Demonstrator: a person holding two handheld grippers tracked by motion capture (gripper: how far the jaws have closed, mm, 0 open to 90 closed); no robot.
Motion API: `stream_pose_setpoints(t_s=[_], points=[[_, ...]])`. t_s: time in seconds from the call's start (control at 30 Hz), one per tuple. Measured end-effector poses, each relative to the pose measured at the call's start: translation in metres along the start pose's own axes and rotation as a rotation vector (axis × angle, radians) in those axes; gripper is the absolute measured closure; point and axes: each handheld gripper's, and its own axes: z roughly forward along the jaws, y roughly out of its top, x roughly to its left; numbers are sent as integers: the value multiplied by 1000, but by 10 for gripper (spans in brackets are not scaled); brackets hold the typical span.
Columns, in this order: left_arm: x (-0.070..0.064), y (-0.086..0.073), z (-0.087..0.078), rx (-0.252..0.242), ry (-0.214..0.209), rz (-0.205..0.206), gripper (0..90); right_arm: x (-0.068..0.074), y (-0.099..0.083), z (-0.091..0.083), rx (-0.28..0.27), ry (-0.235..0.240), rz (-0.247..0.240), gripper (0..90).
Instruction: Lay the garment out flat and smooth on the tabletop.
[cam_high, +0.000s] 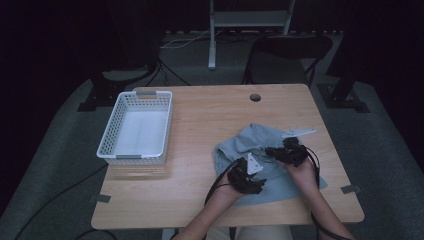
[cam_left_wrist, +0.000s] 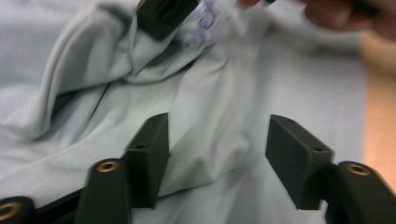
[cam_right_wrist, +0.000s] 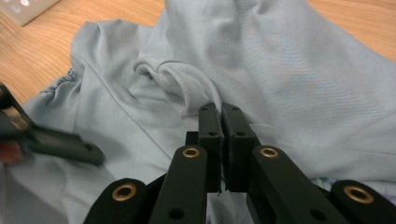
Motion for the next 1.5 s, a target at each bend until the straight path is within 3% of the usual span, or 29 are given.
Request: stream_pose_setpoints(t_s=[0.13, 0.2, 0.43, 0.47, 0.53, 0.57, 0.63, 0.7, 0.77, 0.8, 1.1, 1.17, 1.37, 1.5], points=[[12, -4, -2, -4, 8, -44, 811, -3, 1, 1, 4, -1, 9, 879], [13, -2, -9, -27, 20, -41, 835, -3, 1, -1, -11, -5, 13, 879], [18, 1, -27, -72, 16, -30, 833, -3, 0, -12, -43, -25, 13, 880], [19, 0, -30, -76, 39, -27, 835, -4, 0, -16, -52, -18, 18, 880], [21, -1, -33, -79, 39, -31, 847, -8, -1, -24, -72, -25, 29, 881], [22, -4, -38, -86, 65, -29, 853, -9, -2, -27, -79, -39, 35, 881], [24, -5, -40, -90, 58, -37, 853, -14, -4, -33, -91, -34, 54, 880], [26, -9, -50, -90, 77, -37, 855, -19, -8, -39, -108, -58, 72, 881], [27, -11, -54, -92, 86, -36, 856, -22, -9, -42, -106, -43, 89, 881], [29, -13, -61, -100, 109, -36, 860, -25, -12, -44, -114, -40, 101, 880], [53, -36, -102, -105, 185, -65, 861, -48, -35, -81, -133, -84, 169, 880], [61, -45, -111, -107, 196, -92, 861, -55, -43, -93, -143, -93, 196, 880], [77, -62, -128, -97, 222, -135, 861, -73, -64, -115, -166, -98, 274, 880], [86, -73, -127, -64, 261, -142, 861, -80, -75, -117, -149, -94, 302, 880]])
